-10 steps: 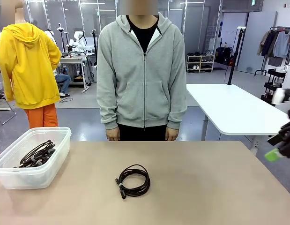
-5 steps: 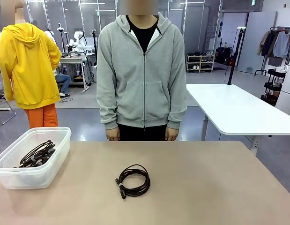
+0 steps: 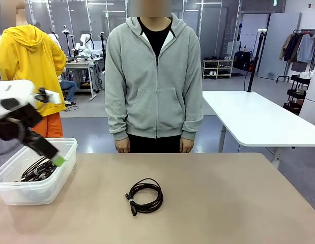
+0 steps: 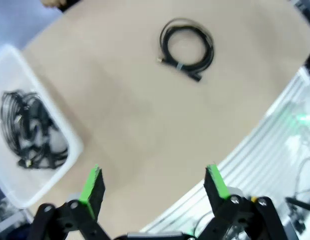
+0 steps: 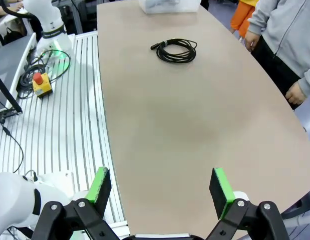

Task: Organize and store the cables.
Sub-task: Place the USB Extension Cable into the Organizing box.

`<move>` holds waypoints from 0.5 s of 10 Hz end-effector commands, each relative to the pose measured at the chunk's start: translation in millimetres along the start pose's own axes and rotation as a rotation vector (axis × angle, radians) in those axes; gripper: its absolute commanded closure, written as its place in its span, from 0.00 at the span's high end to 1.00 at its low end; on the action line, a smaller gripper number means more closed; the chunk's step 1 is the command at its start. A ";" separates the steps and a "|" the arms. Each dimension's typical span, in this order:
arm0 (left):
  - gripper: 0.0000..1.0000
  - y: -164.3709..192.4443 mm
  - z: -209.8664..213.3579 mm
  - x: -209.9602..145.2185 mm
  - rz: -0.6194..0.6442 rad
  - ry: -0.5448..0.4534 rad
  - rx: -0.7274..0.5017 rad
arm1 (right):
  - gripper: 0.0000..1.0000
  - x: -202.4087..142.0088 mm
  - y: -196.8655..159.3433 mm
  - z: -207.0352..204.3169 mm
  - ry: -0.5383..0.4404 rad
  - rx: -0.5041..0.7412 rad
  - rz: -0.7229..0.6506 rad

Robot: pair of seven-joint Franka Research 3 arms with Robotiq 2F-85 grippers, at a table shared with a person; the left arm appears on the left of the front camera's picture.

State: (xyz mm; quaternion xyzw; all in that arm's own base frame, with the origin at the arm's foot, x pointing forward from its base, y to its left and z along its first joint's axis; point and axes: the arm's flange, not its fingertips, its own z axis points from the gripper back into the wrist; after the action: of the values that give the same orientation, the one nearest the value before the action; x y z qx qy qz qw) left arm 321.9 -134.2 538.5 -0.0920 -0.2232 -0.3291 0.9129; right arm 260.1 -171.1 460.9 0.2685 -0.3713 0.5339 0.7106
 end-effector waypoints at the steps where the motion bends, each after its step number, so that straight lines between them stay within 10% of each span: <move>1: 1.00 -27.0 -28.9 20.9 -0.056 -0.030 0.015 | 1.00 0.7 2.0 3.7 -0.005 0.000 0.024; 5: 1.00 -76.6 -98.3 46.2 -0.105 0.018 0.037 | 1.00 0.7 2.0 3.7 -0.005 0.000 0.024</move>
State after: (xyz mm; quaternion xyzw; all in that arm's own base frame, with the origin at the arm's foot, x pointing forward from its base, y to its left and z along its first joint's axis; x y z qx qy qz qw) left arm 326.4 -242.4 476.9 -0.0656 -0.2198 -0.3829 0.8949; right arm 256.0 -172.4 462.4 0.2655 -0.3693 0.5349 0.7121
